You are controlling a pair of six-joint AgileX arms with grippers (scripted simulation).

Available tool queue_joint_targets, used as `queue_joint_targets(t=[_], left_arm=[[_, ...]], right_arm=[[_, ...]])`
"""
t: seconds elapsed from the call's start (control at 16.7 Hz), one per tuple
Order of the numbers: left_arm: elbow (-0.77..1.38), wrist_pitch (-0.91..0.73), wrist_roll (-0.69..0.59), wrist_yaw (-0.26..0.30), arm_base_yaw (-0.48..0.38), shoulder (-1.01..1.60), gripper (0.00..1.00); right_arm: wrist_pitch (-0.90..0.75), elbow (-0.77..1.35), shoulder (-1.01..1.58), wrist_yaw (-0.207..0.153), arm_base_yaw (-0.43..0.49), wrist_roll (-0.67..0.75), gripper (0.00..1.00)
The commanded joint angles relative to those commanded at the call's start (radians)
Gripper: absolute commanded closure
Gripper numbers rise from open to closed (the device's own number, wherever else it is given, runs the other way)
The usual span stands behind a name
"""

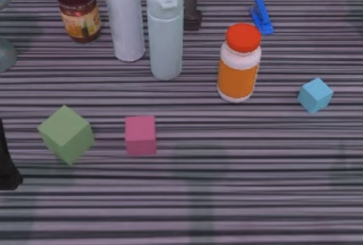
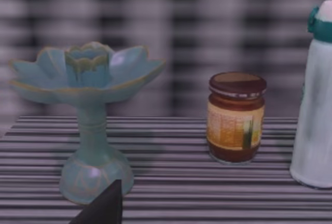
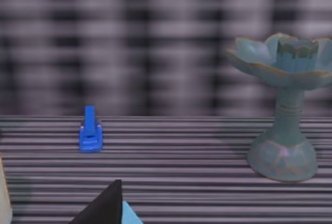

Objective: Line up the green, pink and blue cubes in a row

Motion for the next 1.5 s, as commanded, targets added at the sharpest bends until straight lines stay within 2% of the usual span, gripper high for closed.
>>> queue_joint_targets(t=[0.3,0.54,0.72,1.2,1.5], left_arm=[[0.0,0.0,0.0,0.0,0.0,0.0,0.0],[0.0,0.0,0.0,0.0,0.0,0.0,0.0],[0.0,0.0,0.0,0.0,0.0,0.0,0.0],[0.0,0.0,0.0,0.0,0.0,0.0,0.0],[0.0,0.0,0.0,0.0,0.0,0.0,0.0]], right_arm=[[-0.04,0.061,0.06,-0.002,0.008,-0.012,0.0],[-0.179,0.288,0.287,-0.002,0.028,-0.053,0.0],[-0.332,0.543,0.568,0.0,0.046,-0.097,0.0],[-0.825,1.29,1.527,0.005,0.107,-0.236,0.0],[-1.078,1.685,1.984,0.005,0.142,-0.309,0.0]])
